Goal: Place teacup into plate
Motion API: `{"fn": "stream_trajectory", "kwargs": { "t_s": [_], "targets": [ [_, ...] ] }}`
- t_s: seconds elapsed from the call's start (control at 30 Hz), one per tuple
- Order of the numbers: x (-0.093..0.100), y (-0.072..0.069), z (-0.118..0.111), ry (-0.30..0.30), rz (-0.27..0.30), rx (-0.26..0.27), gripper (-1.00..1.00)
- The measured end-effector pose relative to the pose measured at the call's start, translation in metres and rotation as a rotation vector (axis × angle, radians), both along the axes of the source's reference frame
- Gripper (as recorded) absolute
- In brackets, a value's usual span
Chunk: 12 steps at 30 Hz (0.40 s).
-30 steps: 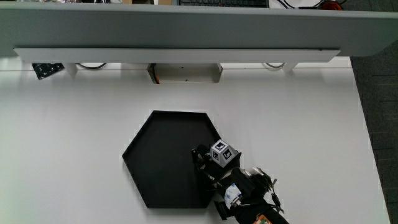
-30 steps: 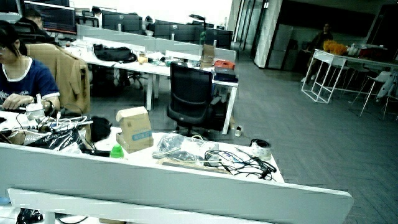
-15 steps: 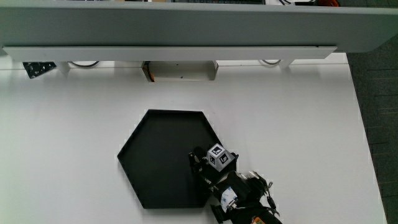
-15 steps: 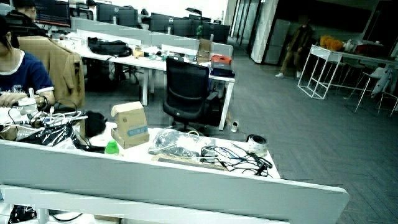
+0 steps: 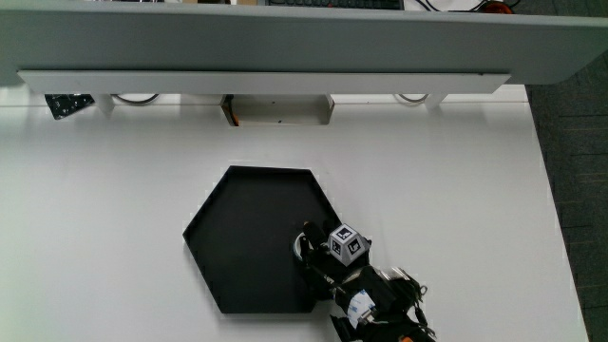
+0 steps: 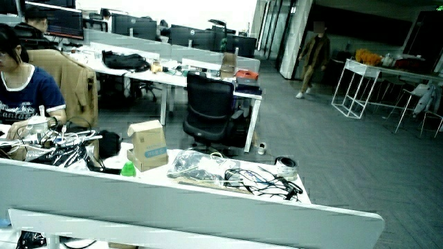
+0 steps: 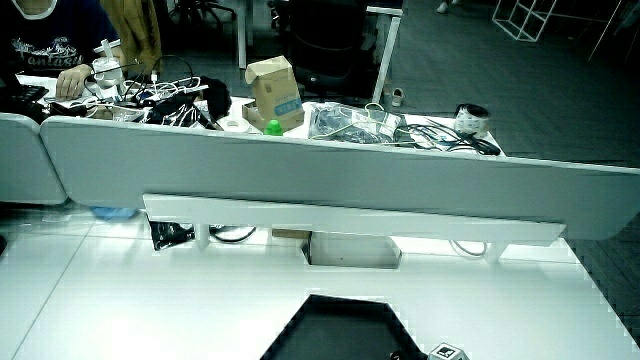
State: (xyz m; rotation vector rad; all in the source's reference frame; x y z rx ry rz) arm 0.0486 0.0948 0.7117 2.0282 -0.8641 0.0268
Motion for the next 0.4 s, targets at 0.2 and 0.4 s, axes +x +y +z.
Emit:
{"fn": "stream_trajectory", "kwargs": {
  "t_s": [0.2, 0.4],
  "targets": [
    [0.008, 0.003, -0.010, -0.053, 0.041, 0.029, -1.00],
    [0.020, 0.008, -0.031, -0.119, 0.076, 0.099, -1.00]
  ]
}}
